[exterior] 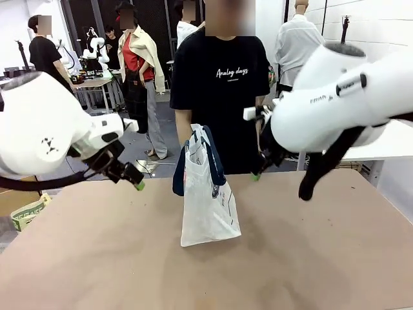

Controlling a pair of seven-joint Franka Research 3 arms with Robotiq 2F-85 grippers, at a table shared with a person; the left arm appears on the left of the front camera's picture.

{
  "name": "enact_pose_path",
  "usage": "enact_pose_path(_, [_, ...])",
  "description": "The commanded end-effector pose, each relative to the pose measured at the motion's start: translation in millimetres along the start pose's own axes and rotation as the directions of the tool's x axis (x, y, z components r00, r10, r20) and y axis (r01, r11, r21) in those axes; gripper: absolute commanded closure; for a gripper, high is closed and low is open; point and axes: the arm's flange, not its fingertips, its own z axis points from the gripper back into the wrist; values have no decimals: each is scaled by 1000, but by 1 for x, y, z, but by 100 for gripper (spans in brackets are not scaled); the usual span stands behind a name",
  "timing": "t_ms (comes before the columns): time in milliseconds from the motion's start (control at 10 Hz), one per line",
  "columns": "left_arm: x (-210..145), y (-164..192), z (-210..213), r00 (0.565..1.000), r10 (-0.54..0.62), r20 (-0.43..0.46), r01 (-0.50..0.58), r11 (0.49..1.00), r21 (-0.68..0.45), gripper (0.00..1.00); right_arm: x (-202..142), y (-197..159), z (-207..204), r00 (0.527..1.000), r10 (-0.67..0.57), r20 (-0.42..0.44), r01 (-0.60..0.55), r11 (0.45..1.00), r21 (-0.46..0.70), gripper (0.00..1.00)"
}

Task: Transfer purchased items from the store into the shopping bag.
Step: Open the Reusable shopping bag in the center of the table.

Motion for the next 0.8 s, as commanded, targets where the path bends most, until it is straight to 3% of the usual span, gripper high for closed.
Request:
enact_pose_path(0, [29, -5, 18, 996, -63, 66, 61, 997, 41, 0, 37, -6, 14, 995, 92, 31, -92, 996, 5, 0])
enact_pose_path(300, [68, -12, 34, 981, -149, 127, 142, 988, 62, 0, 84, -3, 29, 989, 133, 61, -132, 991, -15, 0])
enact_pose_path(500, [83, -13, 38, 977, -140, 162, 134, 990, 52, 0, 110, -2, 26, 990, 121, 69, -120, 992, -28, 0])
enact_pose_path(600, [83, -16, 37, 971, -141, 194, 131, 989, 66, 0, 116, -3, 23, 991, 113, 71, -109, 993, -54, 0])
enact_pose_path(700, [77, -17, 42, 982, -124, 144, 118, 992, 54, 0, 98, 2, 33, 988, 117, 98, -116, 993, -14, 0])
